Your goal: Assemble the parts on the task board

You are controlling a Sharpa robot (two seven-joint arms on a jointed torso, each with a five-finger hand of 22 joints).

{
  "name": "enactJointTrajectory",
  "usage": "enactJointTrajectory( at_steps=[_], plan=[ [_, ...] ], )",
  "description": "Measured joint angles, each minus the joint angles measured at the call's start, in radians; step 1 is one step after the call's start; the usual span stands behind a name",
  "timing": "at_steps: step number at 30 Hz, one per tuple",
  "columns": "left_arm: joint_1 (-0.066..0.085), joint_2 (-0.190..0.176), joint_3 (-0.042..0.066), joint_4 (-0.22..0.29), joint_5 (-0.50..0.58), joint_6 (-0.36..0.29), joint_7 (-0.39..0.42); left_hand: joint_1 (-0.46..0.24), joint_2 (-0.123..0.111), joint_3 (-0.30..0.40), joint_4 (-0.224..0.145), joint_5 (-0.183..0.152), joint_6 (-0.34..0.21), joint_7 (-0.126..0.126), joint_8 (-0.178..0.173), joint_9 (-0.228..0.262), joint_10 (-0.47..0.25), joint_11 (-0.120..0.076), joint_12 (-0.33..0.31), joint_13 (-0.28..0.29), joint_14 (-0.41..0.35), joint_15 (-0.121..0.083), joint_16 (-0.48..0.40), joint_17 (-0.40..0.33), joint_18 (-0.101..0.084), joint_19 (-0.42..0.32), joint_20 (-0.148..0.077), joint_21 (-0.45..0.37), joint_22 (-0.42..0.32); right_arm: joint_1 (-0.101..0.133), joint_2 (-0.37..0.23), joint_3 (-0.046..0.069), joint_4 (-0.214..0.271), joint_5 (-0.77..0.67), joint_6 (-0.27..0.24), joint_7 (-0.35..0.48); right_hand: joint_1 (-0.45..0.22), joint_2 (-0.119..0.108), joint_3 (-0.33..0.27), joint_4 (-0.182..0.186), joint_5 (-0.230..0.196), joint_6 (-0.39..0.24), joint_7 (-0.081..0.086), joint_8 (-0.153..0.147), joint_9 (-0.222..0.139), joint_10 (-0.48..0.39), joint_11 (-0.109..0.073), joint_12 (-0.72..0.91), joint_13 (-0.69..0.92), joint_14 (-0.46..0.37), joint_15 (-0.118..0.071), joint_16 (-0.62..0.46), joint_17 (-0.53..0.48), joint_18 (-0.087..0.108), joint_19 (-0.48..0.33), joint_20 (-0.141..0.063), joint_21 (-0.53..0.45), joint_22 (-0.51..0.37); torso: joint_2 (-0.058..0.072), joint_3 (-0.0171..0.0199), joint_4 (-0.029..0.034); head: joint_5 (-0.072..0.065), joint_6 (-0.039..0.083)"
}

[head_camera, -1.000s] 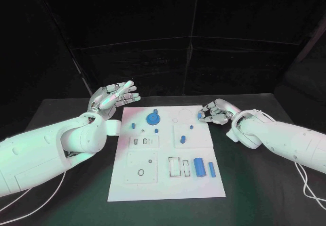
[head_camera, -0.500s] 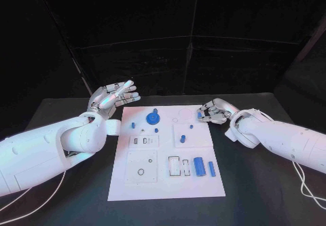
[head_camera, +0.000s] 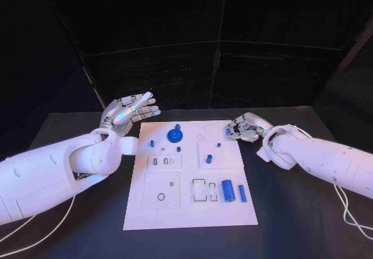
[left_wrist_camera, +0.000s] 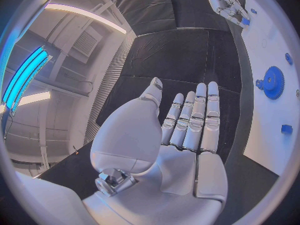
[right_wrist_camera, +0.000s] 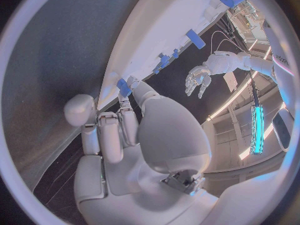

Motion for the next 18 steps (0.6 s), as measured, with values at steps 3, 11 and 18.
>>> enactJointTrajectory(
  at_steps=[3,11,18],
  plan=[
    [0.0,0.0,0.0,0.0,0.0,0.0,0.0,0.0,0.0,0.0,0.0,0.0,0.0,0.0,0.0,0.0,0.0,0.0,0.0,0.0,0.0,0.0,0.0,0.0,0.0,0.0,0.0,0.0,0.0,0.0,0.0,0.0,0.0,0.0,0.0,0.0,0.004,0.012,0.015,-0.004,-0.014,0.024,-0.005,0.01,0.002,0.004,-0.004,0.004,0.0,0.0,0.0,0.0,0.0,0.0,0.0,0.0,0.0,0.001,0.0,0.0001,0.0,0.0,-0.001],
    [0.0,0.0,0.0,0.0,0.0,0.0,-0.001,0.0,0.0,-0.003,-0.003,0.0,0.0,0.0,-0.004,0.0,0.0,0.0,-0.004,0.0,0.0,0.0,0.0,-0.001,0.0,0.0,0.0,0.0,-0.001,0.0,0.0,0.0,-0.001,0.0,-0.001,-0.001,0.003,0.021,0.041,-0.012,-0.036,0.052,-0.017,0.019,0.002,0.011,-0.011,0.011,0.0,0.0,-0.007,0.0,0.0,0.0,0.004,-0.004,0.004,0.008,0.0,0.0002,0.0,0.0,-0.002],
    [0.0,-0.001,0.0,0.0,0.0,0.0,-0.001,0.0,0.0,-0.003,-0.003,0.0,0.0,0.0,-0.004,0.0,0.0,0.0,-0.004,0.0,0.0,0.0,0.0,-0.001,0.0,0.0,0.0,0.0,-0.001,0.0,-0.001,0.0,0.004,0.0,-0.011,-0.001,0.001,0.028,0.051,-0.015,-0.039,0.065,-0.02,0.024,0.003,0.014,-0.014,0.011,0.0,0.0,-0.015,0.0,0.0,0.0,0.007,-0.007,0.009,0.015,0.0,0.0002,-0.0008,0.004,-0.003]
  ],
)
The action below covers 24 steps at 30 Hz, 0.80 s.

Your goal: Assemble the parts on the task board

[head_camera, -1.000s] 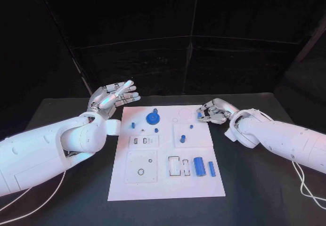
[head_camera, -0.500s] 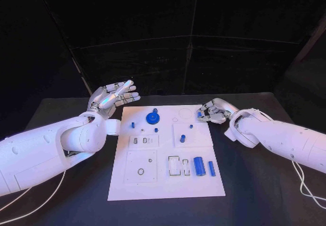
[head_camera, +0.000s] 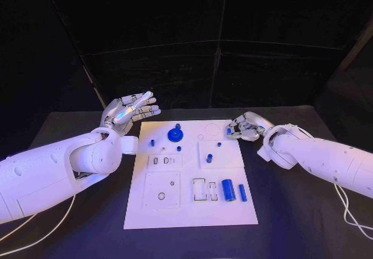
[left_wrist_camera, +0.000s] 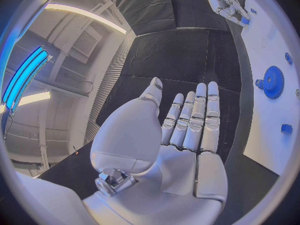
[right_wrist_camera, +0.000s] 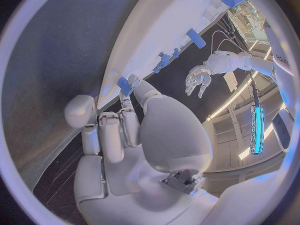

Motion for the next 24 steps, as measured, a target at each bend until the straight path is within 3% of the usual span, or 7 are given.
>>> enactJointTrajectory(
  at_steps=[6,14,24],
  plan=[
    [0.0,-0.005,0.0,0.001,0.0,0.0,0.0,0.0,0.0,0.0,0.0,0.0,0.0,0.0,0.0,0.0,0.0,0.0,0.0,0.0,0.0,0.0,0.0,0.0,0.0,0.0,0.0,0.0,0.0,0.001,-0.031,0.0,0.052,0.0,-0.012,-0.012,-0.003,0.005,0.003,0.003,-0.004,0.0,0.0,0.0,0.001,-0.004,-0.004,0.0,0.0,0.0,0.0,0.004,0.001,0.0,0.0,0.0,0.0,0.0,-0.002,-0.0014,0.0,0.002,-0.005],
    [0.001,-0.011,0.0,0.0,0.0,0.0,-0.001,0.0,0.0,0.0,0.0,0.0,0.0,0.0,0.0,0.0,0.0,0.0,0.0,0.0,0.0,0.0,0.0,0.0,0.0,0.0,0.0,0.0,0.0,0.028,-0.063,0.002,0.174,-0.009,-0.031,-0.061,-0.002,0.007,0.006,0.0,-0.004,0.0,0.0,0.0,0.001,-0.004,-0.004,0.0,0.0,0.0,0.0,0.004,0.001,0.0,0.0,0.0,0.0,0.001,-0.009,-0.0088,0.0007,0.006,-0.007],
    [0.001,0.001,0.0,-0.016,0.0,0.0,-0.001,0.0,0.0,0.0,0.0,0.0,0.0,0.0,0.0,0.0,0.0,0.0,0.0,0.0,0.0,0.0,0.0,0.0,0.0,0.0,0.0,0.0,0.0,0.044,-0.024,0.002,0.319,-0.057,-0.062,-0.15,-0.002,0.007,0.015,-0.01,-0.01,0.005,-0.006,-0.004,0.0,0.0,-0.007,0.0,0.0,0.0,0.0,0.004,0.001,0.0,0.003,-0.003,0.0,0.002,-0.021,-0.0178,0.0066,0.011,-0.01]
  ],
)
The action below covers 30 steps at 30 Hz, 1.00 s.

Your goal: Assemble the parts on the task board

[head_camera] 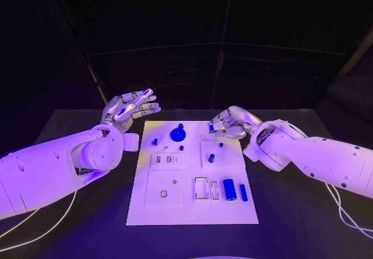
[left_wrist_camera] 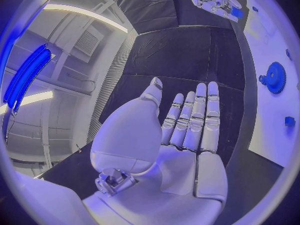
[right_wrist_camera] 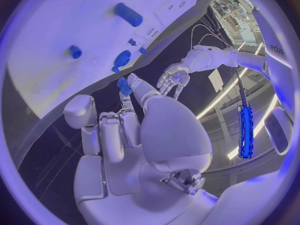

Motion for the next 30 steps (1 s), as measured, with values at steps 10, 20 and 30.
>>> enactJointTrajectory(
  at_steps=[10,20,30],
  plan=[
    [0.002,0.016,0.0,-0.022,0.0,0.0,0.0,0.0,0.0,0.0,0.0,0.0,0.0,0.0,0.0,0.0,0.0,0.0,0.0,0.0,0.0,0.0,0.0,0.0,0.0,0.004,-0.003,0.0,0.0,0.001,0.136,-0.001,-0.001,-0.055,-0.009,-0.072,0.0,0.0,0.013,-0.007,-0.002,0.004,0.004,0.005,0.0,0.0,0.0,0.0,0.0,-0.004,-0.004,0.0,0.0,0.0,0.0,0.0,0.0,0.0,-0.008,-0.007,0.0099,0.032,-0.011],
    [0.003,0.027,0.0,-0.026,0.0,0.0,0.0,0.0,0.0,0.0,0.0,0.0,0.0,0.0,0.0,0.0,0.0,0.0,0.0,0.0,0.0,0.0,0.0,0.0,0.0,0.004,-0.003,0.0,-0.001,-0.025,0.227,-0.029,-0.015,-0.112,0.004,-0.169,0.005,0.005,0.021,-0.009,-0.006,0.004,0.004,0.003,0.0,0.0,0.0,0.0,0.0,-0.004,-0.004,0.0,0.0,0.0,0.0,0.0,0.0,-0.002,-0.008,-0.0055,0.0106,0.066,-0.015],
    [0.003,0.038,0.0,-0.036,0.0,0.002,0.0,0.0,0.0,-0.003,-0.003,0.0,0.0,0.0,0.0,0.0,0.0,0.0,0.0,0.0,0.0,0.0,0.0,0.0,0.0,0.007,0.0,0.0,-0.001,-0.041,0.272,-0.038,-0.043,-0.161,0.024,-0.221,0.002,0.008,0.024,-0.007,-0.006,0.004,0.003,0.0,0.0,0.004,-0.003,0.004,0.0,-0.004,-0.004,0.004,0.0,0.0,0.004,-0.004,0.0,0.001,-0.008,-0.003,0.0088,0.099,-0.015]
  ],
)
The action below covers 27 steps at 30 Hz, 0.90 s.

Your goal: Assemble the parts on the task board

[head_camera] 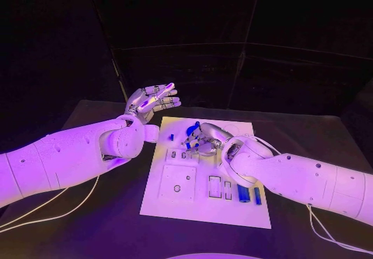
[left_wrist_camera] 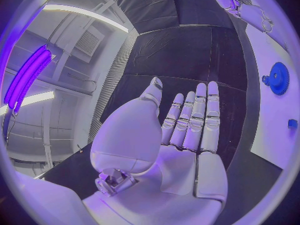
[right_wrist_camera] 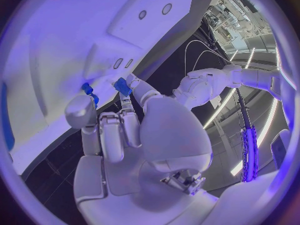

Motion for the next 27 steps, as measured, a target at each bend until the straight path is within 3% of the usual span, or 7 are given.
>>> enactJointTrajectory(
  at_steps=[17,27],
  plan=[
    [0.0,0.01,0.0,-0.01,0.0,0.002,-0.001,0.0,0.0,0.0,0.0,0.0,0.0,0.0,0.0,0.0,0.0,0.0,0.0,0.0,0.0,0.0,0.0,0.0,0.0,0.0,0.0,0.0,0.0,-0.021,0.031,-0.004,-0.026,-0.058,0.032,-0.039,-0.014,-0.001,0.0,0.0,-0.006,-0.002,-0.002,0.0,-0.004,0.0,0.0,0.0,0.0,0.0,0.0,0.0,0.0,0.0,0.0,0.0,0.0,0.001,0.002,0.0,-0.0016,0.005,-0.012],
    [0.0,0.011,0.0,-0.01,0.0,0.002,-0.002,0.0,0.0,0.0,0.0,0.0,0.0,0.0,0.0,0.0,0.0,0.0,0.0,0.0,0.0,0.0,0.0,0.0,0.0,0.0,0.0,0.0,0.0,-0.022,0.033,-0.002,-0.036,-0.066,0.045,-0.044,-0.018,-0.005,0.0,0.0,-0.008,0.003,-0.001,0.0,-0.002,0.0,0.0,0.0,0.0,0.0,0.0,0.0,0.0,0.0,0.0,0.0,0.0,0.001,0.002,0.0001,-0.0012,0.001,-0.021]
  ],
)
